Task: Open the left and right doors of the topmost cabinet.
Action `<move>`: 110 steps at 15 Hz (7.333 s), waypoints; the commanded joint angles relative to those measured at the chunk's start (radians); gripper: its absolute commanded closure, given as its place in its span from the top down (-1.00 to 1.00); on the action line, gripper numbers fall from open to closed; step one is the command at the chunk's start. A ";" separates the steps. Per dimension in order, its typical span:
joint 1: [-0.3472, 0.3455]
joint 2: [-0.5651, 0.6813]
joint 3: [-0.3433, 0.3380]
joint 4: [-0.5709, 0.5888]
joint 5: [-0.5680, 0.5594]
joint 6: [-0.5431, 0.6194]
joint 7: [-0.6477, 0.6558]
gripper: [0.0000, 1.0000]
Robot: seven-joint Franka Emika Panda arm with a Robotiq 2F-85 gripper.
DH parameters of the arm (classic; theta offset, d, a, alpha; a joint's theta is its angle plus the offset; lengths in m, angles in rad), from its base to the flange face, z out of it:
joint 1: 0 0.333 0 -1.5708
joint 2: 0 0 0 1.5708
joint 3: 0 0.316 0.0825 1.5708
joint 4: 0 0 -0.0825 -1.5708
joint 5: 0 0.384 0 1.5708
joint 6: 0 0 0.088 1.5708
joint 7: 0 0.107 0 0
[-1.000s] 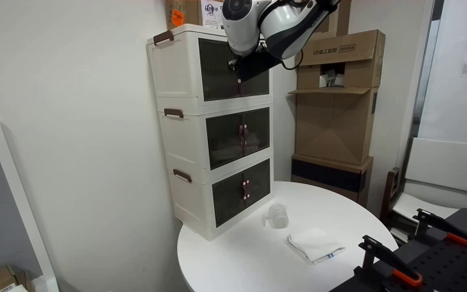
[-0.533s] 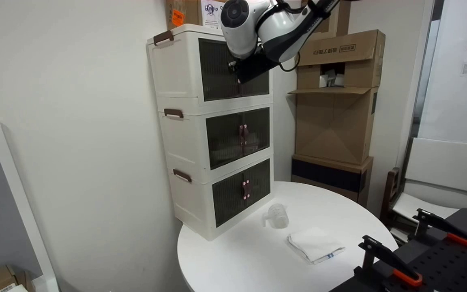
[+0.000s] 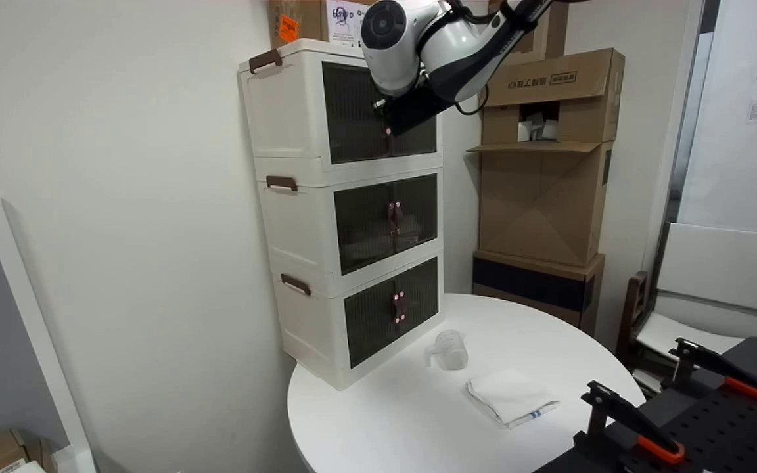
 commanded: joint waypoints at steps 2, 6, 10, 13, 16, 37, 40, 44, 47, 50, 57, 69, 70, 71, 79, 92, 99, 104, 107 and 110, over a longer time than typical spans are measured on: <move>0.016 -0.005 -0.014 -0.014 -0.041 -0.005 0.010 0.80; 0.008 -0.007 -0.006 -0.031 -0.027 0.067 -0.027 1.00; 0.006 -0.008 -0.008 -0.038 -0.034 0.126 -0.033 1.00; 0.004 -0.012 -0.011 -0.032 -0.037 0.132 -0.028 1.00; 0.002 -0.019 -0.015 -0.024 -0.043 0.129 -0.025 1.00; -0.010 -0.015 -0.040 0.002 -0.146 0.133 -0.029 -0.59; -0.006 -0.012 -0.038 -0.005 -0.156 0.135 -0.036 -0.94; 0.001 -0.018 -0.034 -0.031 -0.179 0.127 -0.053 -0.93; 0.003 -0.045 -0.030 -0.083 -0.187 0.130 -0.086 -0.95; 0.002 -0.082 -0.028 -0.147 -0.190 0.135 -0.106 -0.95; -0.001 -0.215 -0.031 -0.307 -0.175 0.153 -0.109 -0.93; 0.013 -0.333 -0.035 -0.413 -0.170 0.168 -0.025 0.98; 0.015 -0.342 -0.036 -0.418 -0.170 0.168 -0.021 0.99; 0.016 -0.350 -0.036 -0.424 -0.169 0.169 -0.020 1.00; 0.023 -0.393 -0.041 -0.456 -0.186 0.197 0.036 1.00; 0.050 -0.427 -0.034 -0.464 -0.207 0.179 0.202 1.00; 0.060 -0.446 -0.045 -0.457 -0.161 0.260 0.164 1.00; 0.049 -0.510 -0.078 -0.465 0.015 0.446 -0.043 1.00; 0.045 -0.595 -0.092 -0.477 0.189 0.444 -0.252 1.00; 0.053 -0.662 -0.109 -0.479 0.395 0.425 -0.483 1.00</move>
